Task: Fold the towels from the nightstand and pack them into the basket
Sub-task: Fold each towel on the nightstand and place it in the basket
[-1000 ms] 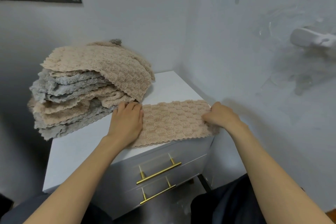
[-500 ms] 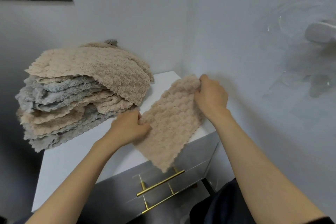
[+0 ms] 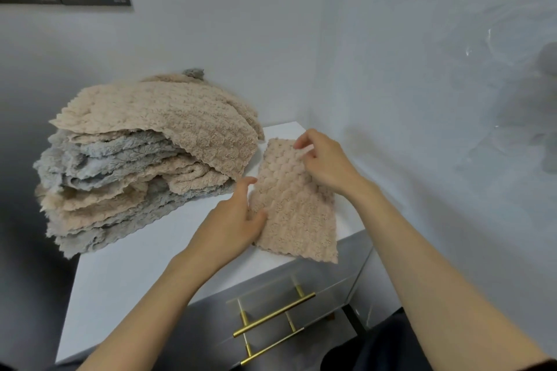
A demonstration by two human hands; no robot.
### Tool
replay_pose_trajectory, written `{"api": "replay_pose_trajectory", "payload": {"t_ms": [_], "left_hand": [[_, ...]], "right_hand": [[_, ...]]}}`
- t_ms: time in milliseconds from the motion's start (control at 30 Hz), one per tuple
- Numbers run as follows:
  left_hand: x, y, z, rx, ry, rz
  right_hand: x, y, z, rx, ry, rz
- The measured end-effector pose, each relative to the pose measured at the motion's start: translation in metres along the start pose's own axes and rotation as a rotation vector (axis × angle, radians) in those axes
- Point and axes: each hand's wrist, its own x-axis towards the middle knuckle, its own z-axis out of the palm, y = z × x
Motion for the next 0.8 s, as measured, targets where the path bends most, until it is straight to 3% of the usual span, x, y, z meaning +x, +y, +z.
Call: {"api": "replay_pose_trajectory", "payload": {"t_ms": [167,367,467,567,800], "left_hand": [[-0.011,0.000,-0.009,0.326,0.022,0.025],[-0.019,-0.006,-0.015,0.239,-0.049,0.134],[-0.025,-0.009,-0.019,0.247,-0.112,0.218],[-0.031,-0.010,-0.021,0.264,-0.182,0.244],[-0.031,-0.008,-0.020,0.312,-0.151,0.257]], "right_hand": [[-0.046,-0.018,-0.019,-0.129,-0.298,-0.049],[-0.094,-0.026,-0.016,-0.340,-0.545,-0.129],[-0.112,-0.017,-0.006,-0.554,-0.493,-0.260],[-0.120,-0.010,-0.002,-0.556,-0.374,-0.343],[-0.109,-0.005,-0.034,-0.289,-0.266,-0.152]]}}
